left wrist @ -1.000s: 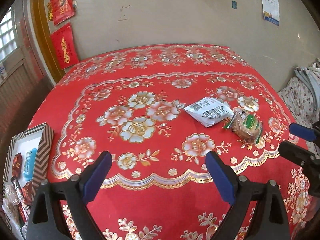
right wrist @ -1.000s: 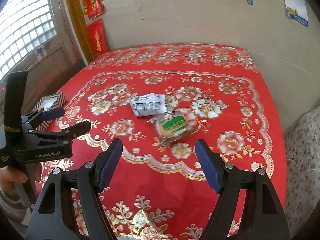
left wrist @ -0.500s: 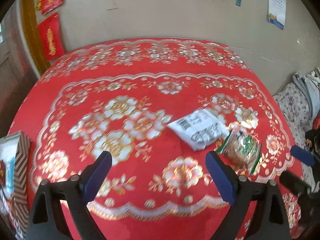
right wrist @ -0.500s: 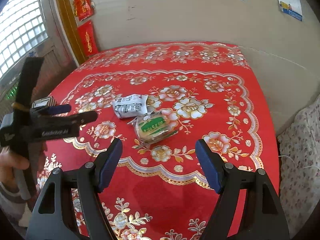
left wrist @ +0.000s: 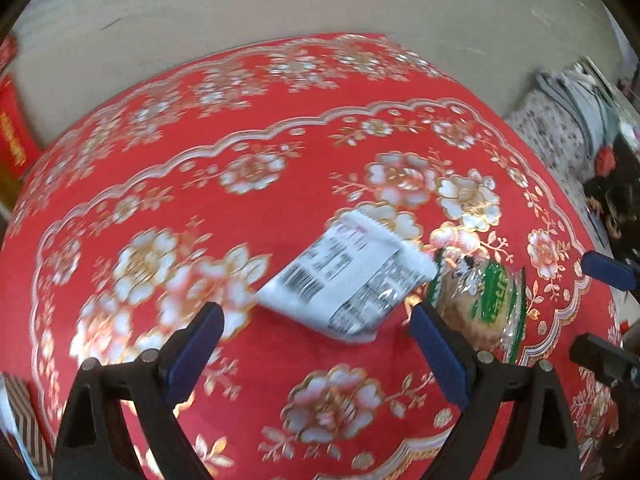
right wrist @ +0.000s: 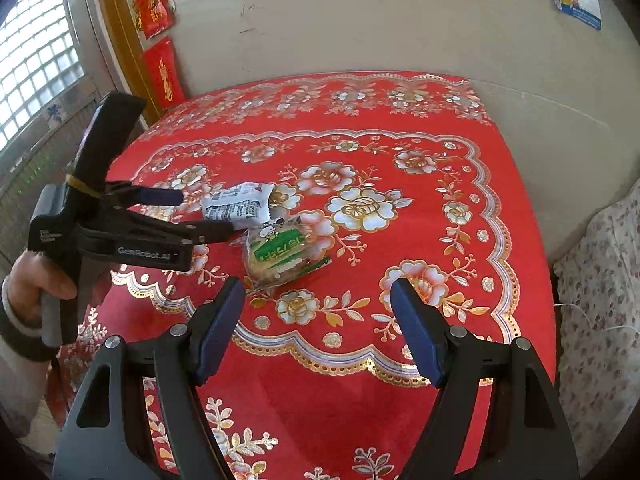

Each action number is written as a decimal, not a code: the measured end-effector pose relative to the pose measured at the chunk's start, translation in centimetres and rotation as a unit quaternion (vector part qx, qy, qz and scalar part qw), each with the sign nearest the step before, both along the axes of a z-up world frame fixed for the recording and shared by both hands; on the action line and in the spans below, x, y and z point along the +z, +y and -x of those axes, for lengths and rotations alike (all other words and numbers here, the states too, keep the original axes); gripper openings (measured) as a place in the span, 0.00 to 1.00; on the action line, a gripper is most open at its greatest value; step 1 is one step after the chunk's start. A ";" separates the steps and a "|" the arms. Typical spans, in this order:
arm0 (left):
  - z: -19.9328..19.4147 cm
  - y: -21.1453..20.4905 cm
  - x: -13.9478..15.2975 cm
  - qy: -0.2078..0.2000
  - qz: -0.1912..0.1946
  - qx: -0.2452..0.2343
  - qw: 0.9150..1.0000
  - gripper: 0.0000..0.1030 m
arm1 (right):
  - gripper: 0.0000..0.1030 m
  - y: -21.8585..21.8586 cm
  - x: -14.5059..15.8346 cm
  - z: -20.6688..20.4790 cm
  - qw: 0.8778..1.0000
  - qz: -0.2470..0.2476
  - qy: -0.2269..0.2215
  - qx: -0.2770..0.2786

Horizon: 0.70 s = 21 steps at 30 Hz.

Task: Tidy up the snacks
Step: 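Grasp the white printed packet with left tool while right tool grasps green cake packet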

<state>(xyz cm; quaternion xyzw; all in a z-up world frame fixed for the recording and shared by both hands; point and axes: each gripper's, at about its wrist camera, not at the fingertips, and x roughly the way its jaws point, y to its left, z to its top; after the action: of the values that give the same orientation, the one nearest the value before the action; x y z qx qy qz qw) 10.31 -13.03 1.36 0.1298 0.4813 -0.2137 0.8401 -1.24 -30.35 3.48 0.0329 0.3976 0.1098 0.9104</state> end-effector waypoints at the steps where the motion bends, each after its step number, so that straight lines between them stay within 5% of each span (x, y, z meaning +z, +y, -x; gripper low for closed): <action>1: -0.3 -0.3 -0.1 -0.001 0.000 -0.005 1.000 0.93 | 0.74 0.1 -0.1 -0.1 1.000 0.003 0.001 0.001; 3: -0.7 -0.5 -0.2 -0.002 0.006 -0.008 1.000 0.90 | 0.74 0.3 -0.2 -0.3 1.000 0.007 0.004 0.002; 5: -1.0 -0.5 -0.5 0.006 0.015 -0.010 1.000 0.73 | 0.74 0.6 -0.3 -0.7 1.000 0.011 0.007 0.001; 12: 0.0 0.5 -0.3 -0.007 0.018 -0.001 1.000 0.57 | 0.75 3.1 -0.4 -2.6 0.996 0.062 0.000 0.065; 18: 1.3 2.5 -0.2 -0.005 0.020 0.040 0.999 0.56 | 0.77 6.0 -2.0 -5.7 0.983 0.122 0.030 0.132; 21: 2.2 3.5 -0.1 -0.007 0.026 0.055 0.998 0.56 | 0.73 6.0 -2.9 -7.1 0.983 0.114 0.049 0.138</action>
<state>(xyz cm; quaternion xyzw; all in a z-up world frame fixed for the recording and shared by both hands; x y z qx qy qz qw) 8.07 -9.51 1.31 0.0826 0.4759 -0.1790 0.8571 5.84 -24.34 0.56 -0.1207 0.4522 0.1870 0.8637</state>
